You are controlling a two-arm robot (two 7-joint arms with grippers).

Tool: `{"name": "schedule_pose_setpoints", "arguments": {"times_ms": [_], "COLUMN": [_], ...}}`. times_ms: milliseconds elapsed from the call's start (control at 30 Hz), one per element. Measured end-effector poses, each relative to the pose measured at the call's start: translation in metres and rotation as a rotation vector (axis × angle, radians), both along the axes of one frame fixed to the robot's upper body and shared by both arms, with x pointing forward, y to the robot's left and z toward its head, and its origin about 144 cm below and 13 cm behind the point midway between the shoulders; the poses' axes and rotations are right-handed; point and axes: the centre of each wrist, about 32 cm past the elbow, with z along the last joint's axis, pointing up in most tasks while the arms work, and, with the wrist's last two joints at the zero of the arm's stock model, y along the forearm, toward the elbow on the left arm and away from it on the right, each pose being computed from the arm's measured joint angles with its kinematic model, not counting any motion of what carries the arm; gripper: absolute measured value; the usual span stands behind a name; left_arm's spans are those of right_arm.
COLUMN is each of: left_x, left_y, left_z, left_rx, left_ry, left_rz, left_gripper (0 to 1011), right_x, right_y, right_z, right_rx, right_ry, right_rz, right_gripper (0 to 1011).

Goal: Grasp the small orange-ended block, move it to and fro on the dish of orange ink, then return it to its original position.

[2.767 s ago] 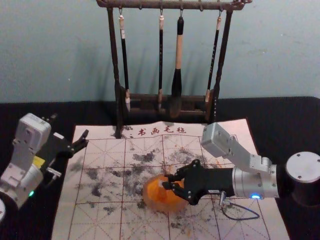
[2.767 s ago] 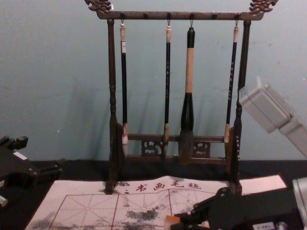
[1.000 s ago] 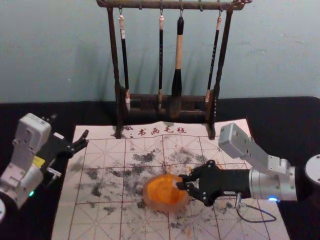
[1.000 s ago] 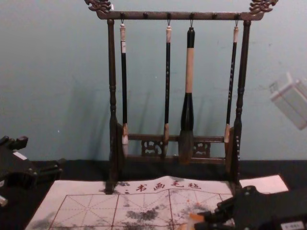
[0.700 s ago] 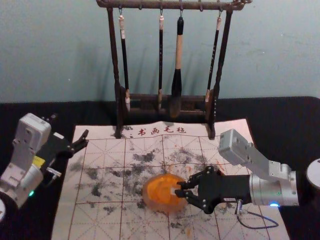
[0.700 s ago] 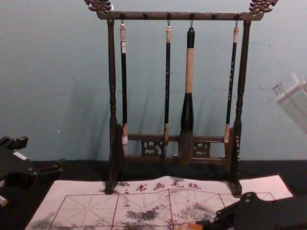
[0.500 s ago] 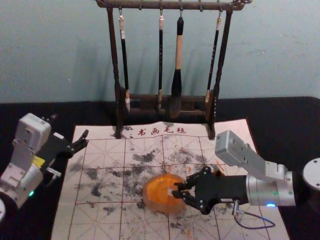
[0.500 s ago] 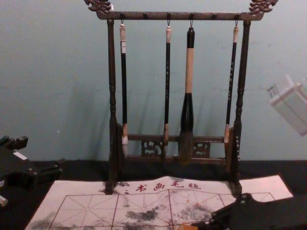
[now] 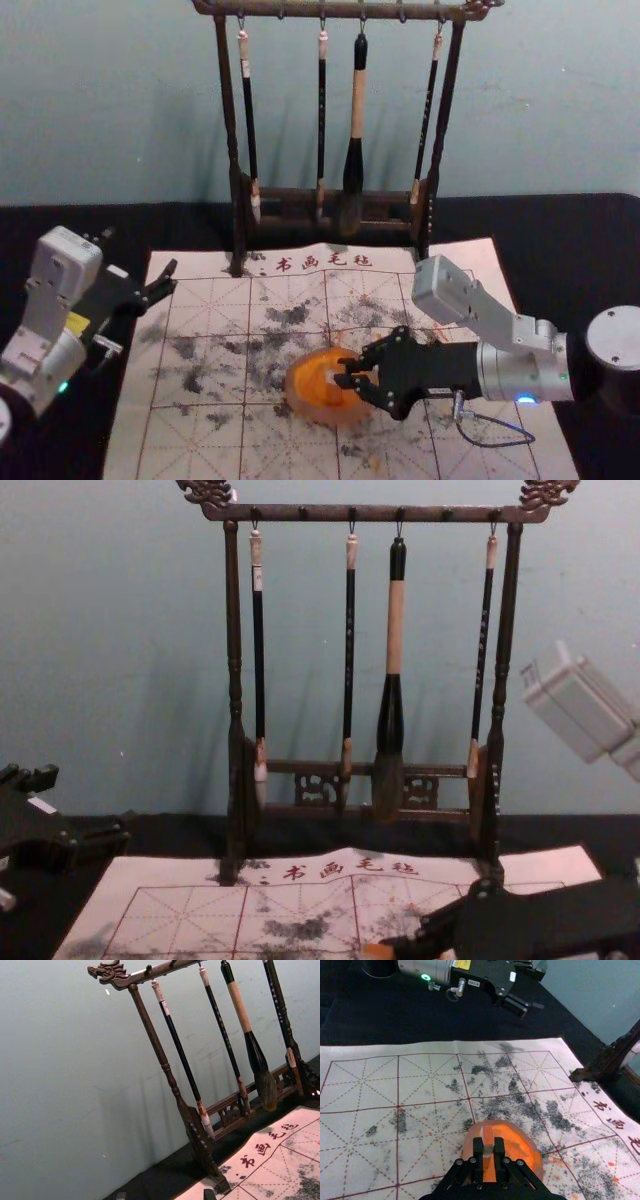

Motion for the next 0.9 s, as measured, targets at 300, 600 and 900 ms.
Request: {"name": "schedule_pose_setpoints", "arguments": {"times_ms": [300,600,900], "left_x": [0.0,0.0,0.0], "left_y": [0.0,0.0,0.0], "left_z": [0.0,0.0,0.0], "left_rx": [0.0,0.0,0.0], "left_ry": [0.0,0.0,0.0], "left_rz": [0.0,0.0,0.0], "left_gripper": [1001,1001,1001], "right_x": [0.007,0.012,0.015], "right_y": [0.003,0.003,-0.001], "right_z": [0.001,0.001,0.0], "right_rx": [-0.002,-0.003,-0.004], "right_ry": [-0.008,-0.011,-0.013], "right_rz": [-0.007,-0.023,-0.045], "right_gripper": [94,93,93]}}
